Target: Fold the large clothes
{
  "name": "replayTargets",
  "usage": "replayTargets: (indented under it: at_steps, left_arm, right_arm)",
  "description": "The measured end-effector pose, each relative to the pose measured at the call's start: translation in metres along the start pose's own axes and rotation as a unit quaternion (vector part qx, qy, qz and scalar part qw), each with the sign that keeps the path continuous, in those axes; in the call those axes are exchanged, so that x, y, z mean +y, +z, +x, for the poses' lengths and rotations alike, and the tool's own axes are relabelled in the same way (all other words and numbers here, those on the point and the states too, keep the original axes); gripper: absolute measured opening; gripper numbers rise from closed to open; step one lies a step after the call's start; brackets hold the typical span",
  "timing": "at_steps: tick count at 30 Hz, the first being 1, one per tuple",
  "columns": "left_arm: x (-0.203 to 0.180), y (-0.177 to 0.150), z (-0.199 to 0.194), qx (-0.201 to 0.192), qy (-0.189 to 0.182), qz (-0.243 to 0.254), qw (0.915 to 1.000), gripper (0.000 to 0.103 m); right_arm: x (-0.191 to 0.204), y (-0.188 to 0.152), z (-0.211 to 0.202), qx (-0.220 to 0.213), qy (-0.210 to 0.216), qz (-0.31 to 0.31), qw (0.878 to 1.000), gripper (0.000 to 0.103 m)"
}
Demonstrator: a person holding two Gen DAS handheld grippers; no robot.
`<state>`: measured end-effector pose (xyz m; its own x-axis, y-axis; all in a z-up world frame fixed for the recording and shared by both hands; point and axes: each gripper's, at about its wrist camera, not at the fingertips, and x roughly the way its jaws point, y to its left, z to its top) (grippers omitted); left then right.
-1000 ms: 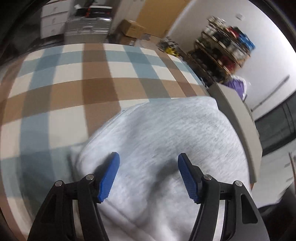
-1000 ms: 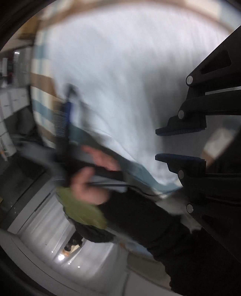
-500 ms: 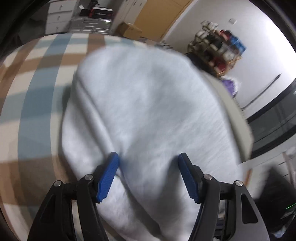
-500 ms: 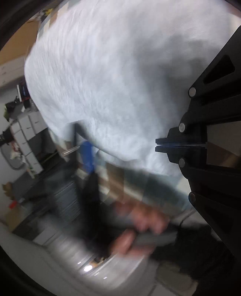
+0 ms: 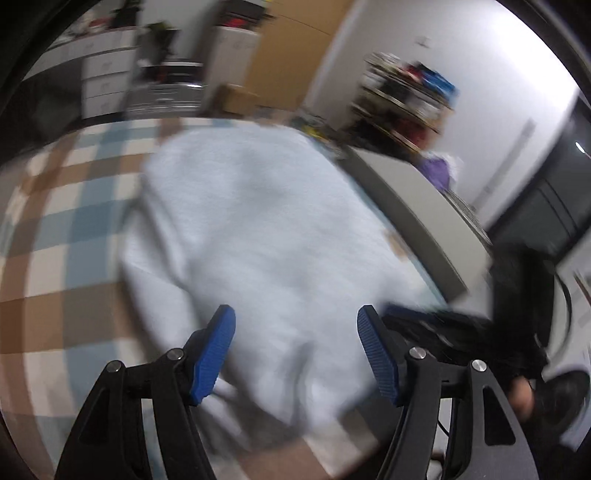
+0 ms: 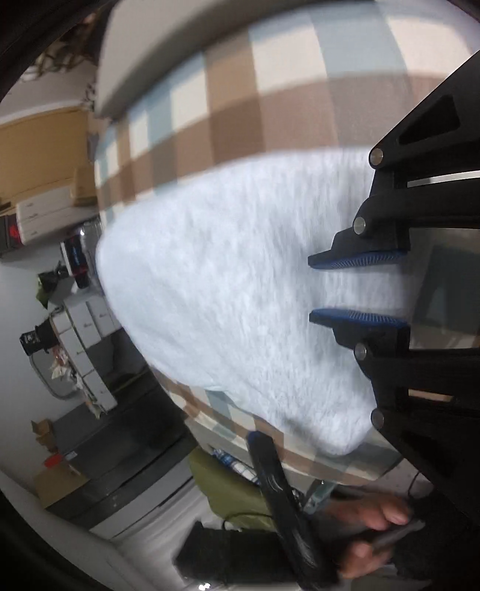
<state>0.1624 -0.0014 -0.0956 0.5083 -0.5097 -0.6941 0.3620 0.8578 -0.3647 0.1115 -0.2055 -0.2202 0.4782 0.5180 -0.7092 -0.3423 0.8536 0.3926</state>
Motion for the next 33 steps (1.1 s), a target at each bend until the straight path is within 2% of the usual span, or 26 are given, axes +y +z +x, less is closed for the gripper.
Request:
replayTargets:
  at_steps: [3, 4, 5, 7, 10, 15, 17, 18, 20, 21, 22, 24, 26, 28, 30, 33]
  left_arm:
    - [0.014, -0.016, 0.044, 0.051, 0.04, 0.007, 0.9979, 0.064]
    - [0.026, -0.02, 0.056, 0.052, 0.032, -0.005, 0.9981, 0.063]
    - [0.036, -0.022, 0.058, 0.036, 0.005, -0.017, 0.9992, 0.063]
    - [0.047, -0.022, 0.056, 0.026, -0.015, -0.029, 0.9991, 0.063]
    - [0.045, -0.022, 0.058, 0.025, -0.006, -0.009, 0.9996, 0.063]
    - [0.041, -0.023, 0.058, 0.022, -0.01, -0.012, 0.9996, 0.063]
    - [0.037, -0.026, 0.056, 0.021, -0.014, -0.013, 0.9996, 0.063]
    - [0.035, -0.027, 0.051, 0.021, -0.014, -0.017, 0.9995, 0.063]
    - [0.033, -0.031, 0.026, 0.027, -0.004, -0.043, 0.9987, 0.064]
    - [0.034, -0.028, 0.013, 0.02, 0.004, -0.062, 0.9979, 0.064]
    - [0.039, -0.02, -0.004, -0.007, -0.004, -0.076, 0.9971, 0.064]
    - [0.043, 0.0, -0.031, -0.065, -0.03, -0.07, 0.995, 0.064]
    - [0.046, 0.028, -0.035, -0.072, 0.023, -0.048, 0.996, 0.066]
    - [0.055, 0.056, -0.02, -0.054, 0.022, -0.034, 0.9977, 0.066]
    - [0.068, 0.078, 0.008, -0.03, 0.048, -0.027, 0.998, 0.066]
    - [0.098, 0.094, 0.073, 0.045, 0.071, -0.015, 0.9963, 0.066]
  right_arm:
    - [-0.001, -0.003, 0.008, 0.001, 0.017, 0.005, 1.0, 0.021]
    - [-0.002, -0.002, 0.009, 0.0, 0.017, 0.004, 1.0, 0.019]
    - [-0.002, -0.003, 0.008, 0.001, 0.016, 0.002, 1.0, 0.014]
    - [-0.004, -0.006, 0.007, 0.007, 0.018, 0.006, 1.0, 0.011]
    - [-0.002, -0.003, -0.001, 0.017, 0.03, 0.012, 0.999, 0.011]
    - [0.016, 0.02, -0.028, -0.04, -0.019, -0.045, 0.998, 0.013]
    - [0.01, 0.022, -0.015, -0.024, -0.028, -0.032, 0.999, 0.013]
    - [0.006, 0.017, 0.006, 0.01, -0.036, -0.03, 0.999, 0.012]
    - [0.004, 0.01, 0.014, -0.006, -0.033, -0.036, 0.999, 0.011]
    - [0.003, 0.008, 0.014, -0.01, -0.025, -0.032, 0.999, 0.011]
    - [0.001, 0.008, 0.012, -0.008, -0.014, -0.023, 1.0, 0.011]
    - [-0.01, 0.005, 0.012, -0.004, 0.03, 0.013, 0.999, 0.011]
    - [-0.015, -0.001, 0.012, -0.007, 0.056, 0.022, 0.998, 0.01]
    - [-0.012, -0.004, 0.011, -0.013, 0.05, 0.008, 0.999, 0.01]
    - [-0.009, -0.006, 0.011, -0.017, 0.045, 0.002, 0.999, 0.01]
    - [-0.012, -0.005, 0.008, -0.016, 0.054, 0.006, 0.998, 0.01]
